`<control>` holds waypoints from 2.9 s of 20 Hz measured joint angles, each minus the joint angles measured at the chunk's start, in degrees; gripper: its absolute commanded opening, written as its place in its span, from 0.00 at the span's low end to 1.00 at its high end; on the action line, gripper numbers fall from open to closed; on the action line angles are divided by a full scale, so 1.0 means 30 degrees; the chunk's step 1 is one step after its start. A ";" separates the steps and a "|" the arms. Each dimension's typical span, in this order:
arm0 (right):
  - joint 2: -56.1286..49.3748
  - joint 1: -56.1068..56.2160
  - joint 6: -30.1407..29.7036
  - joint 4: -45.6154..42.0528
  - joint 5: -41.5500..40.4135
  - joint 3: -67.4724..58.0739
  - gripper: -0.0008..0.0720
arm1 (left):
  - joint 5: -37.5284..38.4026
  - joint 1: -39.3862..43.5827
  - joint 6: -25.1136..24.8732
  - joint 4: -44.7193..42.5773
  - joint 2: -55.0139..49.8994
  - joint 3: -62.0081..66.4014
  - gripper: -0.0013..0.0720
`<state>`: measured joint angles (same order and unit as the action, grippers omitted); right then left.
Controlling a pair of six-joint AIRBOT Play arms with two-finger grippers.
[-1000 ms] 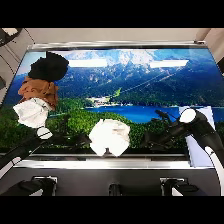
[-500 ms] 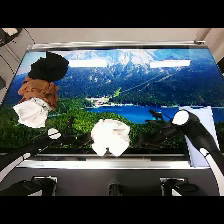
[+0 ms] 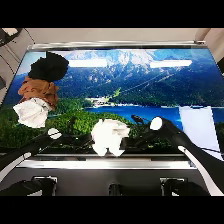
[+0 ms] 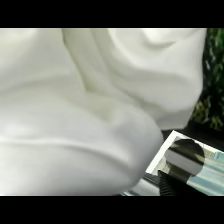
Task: Fold the shirts.
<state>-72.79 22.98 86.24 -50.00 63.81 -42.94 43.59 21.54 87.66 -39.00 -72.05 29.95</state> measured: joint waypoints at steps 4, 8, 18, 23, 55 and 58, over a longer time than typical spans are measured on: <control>-0.0787 0.0466 0.0430 0.0189 -0.1668 -0.0044 0.08 | 0.0430 0.0000 -0.0168 -0.0663 0.0029 0.0321 0.05; 0.0408 0.0605 0.0546 -0.1537 -0.2098 -0.1035 0.08 | 0.0270 -0.0211 -0.0998 -0.1880 0.0809 0.1734 0.05; 0.9508 0.0634 0.4386 -1.7515 -0.0845 -1.0899 0.08 | -0.0481 -0.5748 -0.0342 -0.5493 0.9362 1.3566 0.05; 1.2641 0.0634 0.6186 -1.9067 -0.0852 -1.4141 0.08 | -0.1107 -0.7985 0.0663 -0.5748 1.2254 1.7726 0.05; 0.0976 -0.5486 0.6135 -1.1358 -0.1472 -1.2050 0.08 | 0.5610 -0.8582 0.0976 -0.8167 0.3534 1.1227 0.05; -0.2047 -0.6943 0.5311 -0.6768 -0.4852 -1.1890 0.08 | 0.3300 -0.8575 0.0036 -0.5843 -0.0546 1.2480 0.06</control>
<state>-78.94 2.15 102.17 -70.30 49.25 -78.61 53.49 -4.19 87.77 -56.53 -73.69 67.40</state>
